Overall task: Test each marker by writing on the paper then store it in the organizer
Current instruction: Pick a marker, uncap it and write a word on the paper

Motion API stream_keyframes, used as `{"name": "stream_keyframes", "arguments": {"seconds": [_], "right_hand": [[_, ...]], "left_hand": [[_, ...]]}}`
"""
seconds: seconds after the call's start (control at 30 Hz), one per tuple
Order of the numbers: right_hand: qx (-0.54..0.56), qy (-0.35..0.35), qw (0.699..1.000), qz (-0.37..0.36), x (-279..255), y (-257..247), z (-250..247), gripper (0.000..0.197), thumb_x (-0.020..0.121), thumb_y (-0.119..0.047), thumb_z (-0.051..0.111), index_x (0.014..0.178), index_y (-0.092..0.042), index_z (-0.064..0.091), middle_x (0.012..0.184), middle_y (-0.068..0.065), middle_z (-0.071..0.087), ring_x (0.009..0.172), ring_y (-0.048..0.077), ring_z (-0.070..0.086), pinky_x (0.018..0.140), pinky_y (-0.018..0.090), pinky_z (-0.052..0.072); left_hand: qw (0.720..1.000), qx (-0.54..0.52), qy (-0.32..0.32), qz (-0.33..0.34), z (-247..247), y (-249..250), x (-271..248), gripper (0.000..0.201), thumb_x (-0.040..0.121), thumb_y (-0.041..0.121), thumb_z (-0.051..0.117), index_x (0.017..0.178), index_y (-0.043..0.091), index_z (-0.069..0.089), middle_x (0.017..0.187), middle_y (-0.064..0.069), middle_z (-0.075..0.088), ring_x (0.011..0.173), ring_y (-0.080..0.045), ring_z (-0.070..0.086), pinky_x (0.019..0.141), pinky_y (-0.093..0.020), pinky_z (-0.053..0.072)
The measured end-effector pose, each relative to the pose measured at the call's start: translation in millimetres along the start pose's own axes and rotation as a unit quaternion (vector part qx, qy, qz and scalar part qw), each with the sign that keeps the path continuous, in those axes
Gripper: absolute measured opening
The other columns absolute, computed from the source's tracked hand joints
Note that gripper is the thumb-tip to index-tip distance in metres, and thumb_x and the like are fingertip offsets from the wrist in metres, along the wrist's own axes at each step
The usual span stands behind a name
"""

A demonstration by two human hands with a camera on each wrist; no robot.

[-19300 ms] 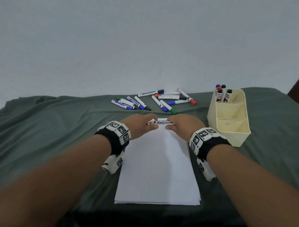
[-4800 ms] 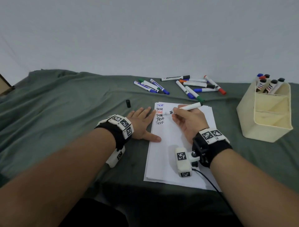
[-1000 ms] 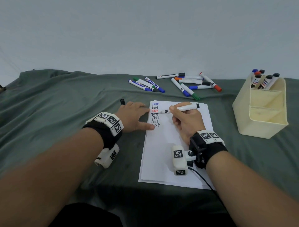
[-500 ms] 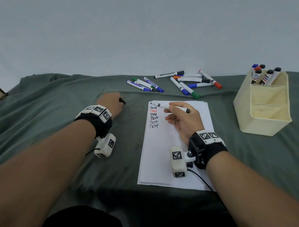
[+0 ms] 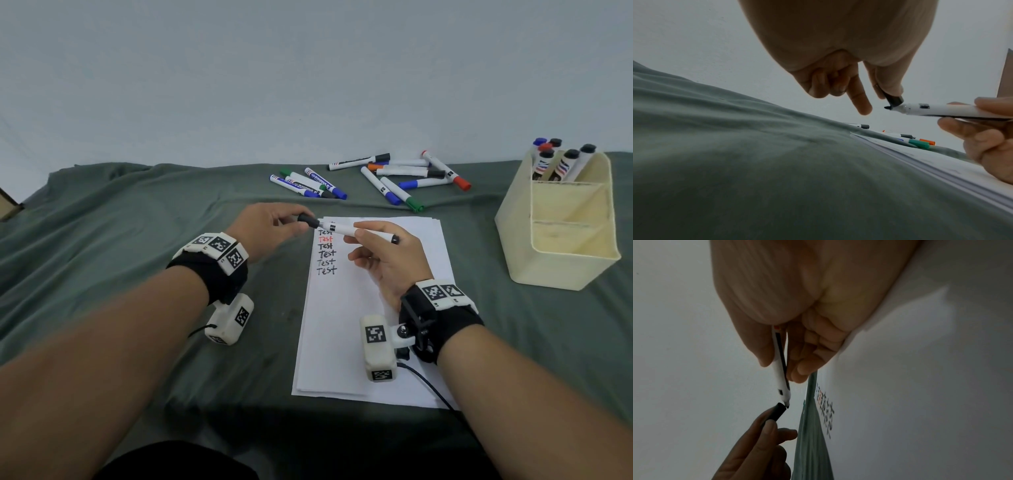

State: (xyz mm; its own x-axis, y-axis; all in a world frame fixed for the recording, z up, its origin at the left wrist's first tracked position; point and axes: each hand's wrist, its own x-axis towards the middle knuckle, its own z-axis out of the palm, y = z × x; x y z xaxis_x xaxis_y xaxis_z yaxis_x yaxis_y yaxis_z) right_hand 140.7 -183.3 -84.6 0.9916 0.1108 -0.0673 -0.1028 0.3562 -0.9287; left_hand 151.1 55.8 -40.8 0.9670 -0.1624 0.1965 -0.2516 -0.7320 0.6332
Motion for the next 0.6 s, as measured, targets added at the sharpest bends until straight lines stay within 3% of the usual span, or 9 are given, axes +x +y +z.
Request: {"name": "stream_keyframes", "arguments": {"seconds": [0.07, 0.17, 0.23, 0.33, 0.37, 0.5, 0.6], "right_hand": [[0.002, -0.001, 1.000, 0.000, 0, 0, 0, 0.013, 0.090, -0.007, 0.071, 0.102, -0.007, 0.074, 0.094, 0.020, 0.076, 0.068, 0.025, 0.067, 0.063, 0.029, 0.055], [0.004, -0.002, 1.000, -0.004, 0, 1, 0, 0.013, 0.090, -0.006, 0.071, 0.102, -0.006, 0.075, 0.093, 0.021, 0.076, 0.067, 0.025, 0.067, 0.061, 0.027, 0.055], [0.009, -0.006, 1.000, -0.005, 0, 1, 0, 0.012, 0.089, -0.007, 0.072, 0.101, -0.007, 0.075, 0.094, 0.022, 0.076, 0.068, 0.026, 0.067, 0.062, 0.028, 0.055], [0.018, -0.008, 1.000, -0.005, 0, 0, -1, 0.011, 0.089, -0.007, 0.073, 0.099, -0.009, 0.076, 0.096, 0.022, 0.076, 0.068, 0.027, 0.067, 0.062, 0.028, 0.055], [0.018, -0.008, 1.000, -0.006, 0, 0, -1, 0.010, 0.089, -0.007, 0.073, 0.099, -0.009, 0.077, 0.096, 0.022, 0.076, 0.068, 0.027, 0.067, 0.062, 0.028, 0.055], [0.020, -0.013, 1.000, -0.008, -1, 0, 0, 0.009, 0.087, -0.007, 0.074, 0.096, -0.009, 0.077, 0.096, 0.023, 0.076, 0.067, 0.027, 0.067, 0.061, 0.027, 0.055], [0.025, -0.015, 1.000, -0.009, -1, -1, -1, 0.008, 0.087, -0.007, 0.073, 0.094, -0.010, 0.078, 0.096, 0.024, 0.075, 0.067, 0.027, 0.068, 0.061, 0.028, 0.055]], "left_hand": [[1.000, 0.007, -0.003, 0.005, 1, 1, 0, 0.029, 0.088, 0.034, 0.067, 0.091, 0.062, 0.064, 0.079, 0.002, 0.062, 0.054, -0.001, 0.042, 0.056, -0.010, 0.037], [0.999, 0.032, 0.001, -0.003, 1, 1, 0, 0.025, 0.086, 0.037, 0.068, 0.088, 0.062, 0.064, 0.080, 0.011, 0.064, 0.051, 0.000, 0.045, 0.053, -0.008, 0.036], [0.998, 0.058, -0.002, -0.016, 2, -2, 2, 0.011, 0.084, 0.043, 0.070, 0.093, 0.047, 0.069, 0.081, 0.014, 0.066, 0.053, 0.005, 0.047, 0.053, -0.010, 0.034], [0.994, 0.113, -0.004, -0.008, 3, -5, 3, 0.019, 0.085, 0.044, 0.070, 0.101, 0.034, 0.073, 0.085, 0.015, 0.067, 0.066, 0.013, 0.051, 0.057, -0.005, 0.031], [0.992, 0.128, -0.008, -0.003, 3, -5, 4, 0.021, 0.087, 0.043, 0.069, 0.104, 0.032, 0.073, 0.088, 0.014, 0.068, 0.071, 0.010, 0.052, 0.061, -0.005, 0.032], [0.984, 0.177, -0.026, 0.005, 5, 0, 7, 0.018, 0.091, 0.034, 0.065, 0.106, 0.026, 0.073, 0.094, 0.004, 0.072, 0.086, -0.015, 0.062, 0.077, -0.029, 0.048], [0.973, 0.230, -0.029, -0.003, 7, 1, 10, 0.018, 0.092, 0.025, 0.061, 0.107, 0.026, 0.072, 0.094, 0.002, 0.071, 0.088, -0.020, 0.063, 0.075, -0.029, 0.046]]}}
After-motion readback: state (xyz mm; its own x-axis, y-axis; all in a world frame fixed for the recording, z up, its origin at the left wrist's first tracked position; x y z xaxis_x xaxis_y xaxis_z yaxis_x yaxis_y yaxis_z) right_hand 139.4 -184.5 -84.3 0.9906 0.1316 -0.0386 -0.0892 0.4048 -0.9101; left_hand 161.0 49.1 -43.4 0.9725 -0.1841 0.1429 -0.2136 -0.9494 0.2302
